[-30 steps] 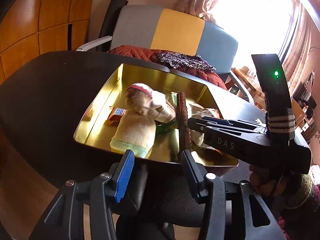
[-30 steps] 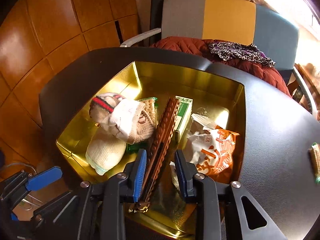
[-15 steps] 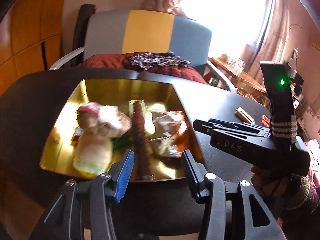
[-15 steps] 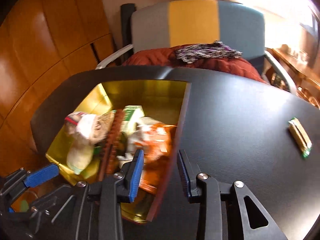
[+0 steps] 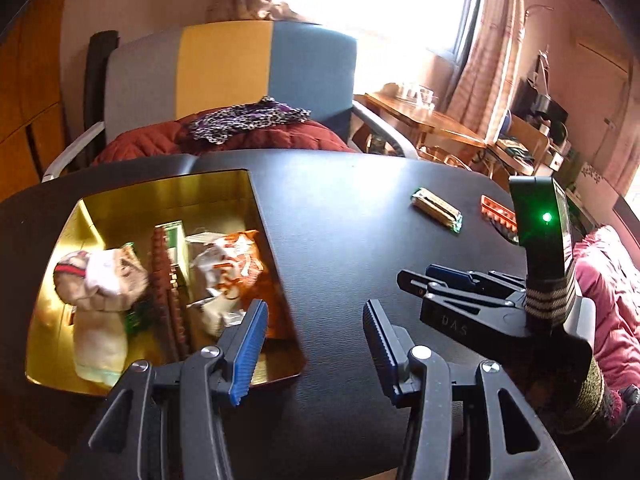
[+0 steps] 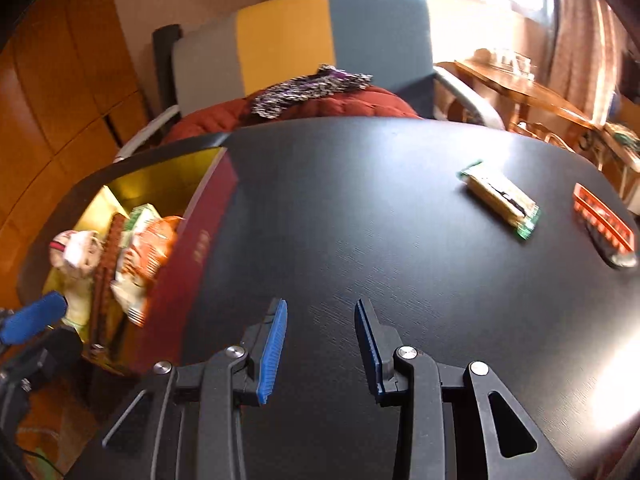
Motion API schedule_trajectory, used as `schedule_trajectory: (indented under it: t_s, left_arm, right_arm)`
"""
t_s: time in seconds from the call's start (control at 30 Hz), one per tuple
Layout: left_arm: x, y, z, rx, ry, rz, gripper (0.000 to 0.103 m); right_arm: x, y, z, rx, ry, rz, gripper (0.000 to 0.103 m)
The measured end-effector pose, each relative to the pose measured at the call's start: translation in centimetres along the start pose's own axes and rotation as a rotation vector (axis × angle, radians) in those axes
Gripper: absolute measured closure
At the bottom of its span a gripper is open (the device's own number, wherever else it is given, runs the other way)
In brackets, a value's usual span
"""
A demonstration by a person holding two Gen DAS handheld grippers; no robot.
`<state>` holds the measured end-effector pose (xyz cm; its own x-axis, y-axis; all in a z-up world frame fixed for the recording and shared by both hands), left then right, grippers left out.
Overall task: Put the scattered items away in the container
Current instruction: 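Open the right gripper to release the brick toy and withdraw, then grasp the green cracker pack with the left gripper while the right gripper grasps the orange rack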
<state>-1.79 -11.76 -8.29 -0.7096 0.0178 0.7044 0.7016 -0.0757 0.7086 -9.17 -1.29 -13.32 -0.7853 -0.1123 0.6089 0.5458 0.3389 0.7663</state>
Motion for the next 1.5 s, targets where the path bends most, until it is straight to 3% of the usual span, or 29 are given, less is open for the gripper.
schedule_trajectory:
  t_s: [0.27,0.63,0.97,1.23,1.4,1.5]
  left_arm:
    - [1.9,-2.0,4.6,-0.077,-0.058,-0.026,0.053]
    - [8.1,-7.8,13.2,-0.207,-0.149,-0.077,0.053]
    - [16.2,-15.3,20.2,-0.200,-0.270,-0.048,0.053]
    - [18.5,-25.0,24.9,-0.213,-0.332,-0.128,0.053]
    - [17.7,-30.5,25.0,-0.191,-0.341,-0.204,0.053]
    - [17.6,-32.1,24.4,-0.178,-0.341,-0.210,0.053]
  right_arm:
    - [-1.5,1.2,7.5,-0.095,-0.100,0.011,0.063]
    - [-3.4,3.7,20.3,-0.258,-0.304,0.051,0.061]
    - [-4.0,4.7,26.8,-0.313,-0.367,0.072,0.058]
    - [-0.6,5.3,31.0,-0.365,-0.322,0.114,0.055]
    - [5.6,4.7,35.3,-0.376,-0.310,0.170,0.054]
    - [10.6,3.3,38.1,-0.382,-0.291,0.203,0.051]
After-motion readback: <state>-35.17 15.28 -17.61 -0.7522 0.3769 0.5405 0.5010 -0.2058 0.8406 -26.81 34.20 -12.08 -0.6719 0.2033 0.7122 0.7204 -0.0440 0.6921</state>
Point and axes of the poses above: each gripper's, at about its wrist camera, not at the fingertips, and y roughly against the way its jaws point, z to its right, x to its top, the point moved 10 cm from there along -y, roughly the way its jaws point, and after that the axes turned 8 degrees about -y, right-handed, at the moved point
